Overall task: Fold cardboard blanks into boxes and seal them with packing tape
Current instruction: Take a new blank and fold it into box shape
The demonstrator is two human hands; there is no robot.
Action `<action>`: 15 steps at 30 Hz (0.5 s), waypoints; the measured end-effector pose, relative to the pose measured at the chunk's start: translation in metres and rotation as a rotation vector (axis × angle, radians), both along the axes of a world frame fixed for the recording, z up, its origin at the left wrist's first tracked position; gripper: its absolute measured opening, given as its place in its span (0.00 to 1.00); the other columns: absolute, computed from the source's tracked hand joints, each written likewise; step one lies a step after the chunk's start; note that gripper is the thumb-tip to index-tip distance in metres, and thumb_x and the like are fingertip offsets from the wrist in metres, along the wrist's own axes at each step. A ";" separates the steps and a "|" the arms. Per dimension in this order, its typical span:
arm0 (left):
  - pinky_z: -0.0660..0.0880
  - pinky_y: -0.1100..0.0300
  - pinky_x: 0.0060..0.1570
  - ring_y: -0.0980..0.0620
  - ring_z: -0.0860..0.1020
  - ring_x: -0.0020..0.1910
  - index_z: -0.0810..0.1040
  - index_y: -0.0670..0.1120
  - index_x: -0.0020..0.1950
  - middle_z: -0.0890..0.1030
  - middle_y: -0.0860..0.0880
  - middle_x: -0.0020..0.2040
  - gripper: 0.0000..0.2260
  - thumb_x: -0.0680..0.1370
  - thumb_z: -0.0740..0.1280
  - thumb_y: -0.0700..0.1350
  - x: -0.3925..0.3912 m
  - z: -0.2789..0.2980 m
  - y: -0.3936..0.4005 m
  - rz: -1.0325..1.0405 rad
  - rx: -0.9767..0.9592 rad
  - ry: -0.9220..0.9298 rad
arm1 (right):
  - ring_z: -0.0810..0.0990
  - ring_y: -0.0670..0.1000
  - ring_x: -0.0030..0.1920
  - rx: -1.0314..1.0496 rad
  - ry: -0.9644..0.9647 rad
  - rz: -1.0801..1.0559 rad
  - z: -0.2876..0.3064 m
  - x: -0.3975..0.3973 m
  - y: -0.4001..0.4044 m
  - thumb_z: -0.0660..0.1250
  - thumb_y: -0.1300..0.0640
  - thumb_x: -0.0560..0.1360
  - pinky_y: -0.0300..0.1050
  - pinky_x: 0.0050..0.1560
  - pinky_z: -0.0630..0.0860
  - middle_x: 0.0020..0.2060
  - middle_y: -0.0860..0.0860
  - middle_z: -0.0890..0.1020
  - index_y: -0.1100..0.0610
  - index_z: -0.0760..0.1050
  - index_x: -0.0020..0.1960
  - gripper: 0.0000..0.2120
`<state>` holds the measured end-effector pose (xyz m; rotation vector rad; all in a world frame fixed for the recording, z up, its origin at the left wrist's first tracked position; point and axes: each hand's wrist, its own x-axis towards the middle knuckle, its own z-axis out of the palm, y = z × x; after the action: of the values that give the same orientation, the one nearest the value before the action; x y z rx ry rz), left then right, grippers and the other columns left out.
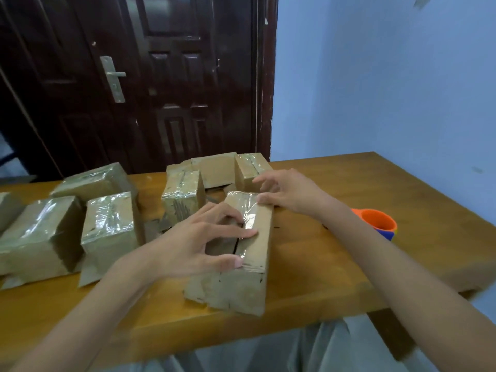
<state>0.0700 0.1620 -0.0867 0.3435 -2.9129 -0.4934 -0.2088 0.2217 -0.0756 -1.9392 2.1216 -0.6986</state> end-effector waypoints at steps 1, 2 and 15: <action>0.69 0.49 0.71 0.55 0.64 0.74 0.71 0.68 0.76 0.65 0.65 0.71 0.25 0.79 0.66 0.69 0.000 -0.001 0.001 0.009 -0.019 0.002 | 0.82 0.42 0.53 -0.059 0.091 -0.050 -0.003 -0.002 0.003 0.71 0.37 0.77 0.54 0.55 0.81 0.53 0.39 0.84 0.39 0.77 0.67 0.20; 0.69 0.48 0.71 0.56 0.64 0.74 0.70 0.68 0.76 0.64 0.65 0.71 0.27 0.78 0.64 0.72 0.000 -0.003 0.003 0.020 -0.041 0.004 | 0.81 0.43 0.53 -0.128 0.158 -0.099 -0.005 -0.006 0.010 0.68 0.36 0.79 0.53 0.53 0.81 0.52 0.39 0.83 0.39 0.78 0.65 0.17; 0.69 0.62 0.72 0.65 0.65 0.76 0.81 0.56 0.69 0.74 0.63 0.73 0.31 0.72 0.70 0.71 -0.032 -0.055 0.047 0.338 0.072 0.523 | 0.62 0.58 0.79 0.215 0.375 -0.391 -0.088 -0.126 0.139 0.61 0.37 0.82 0.59 0.73 0.69 0.82 0.52 0.58 0.42 0.57 0.83 0.32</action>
<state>0.0377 0.2090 -0.1417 0.6007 -2.2800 -0.5370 -0.3348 0.3612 -0.1634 -1.6598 2.7106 -0.1484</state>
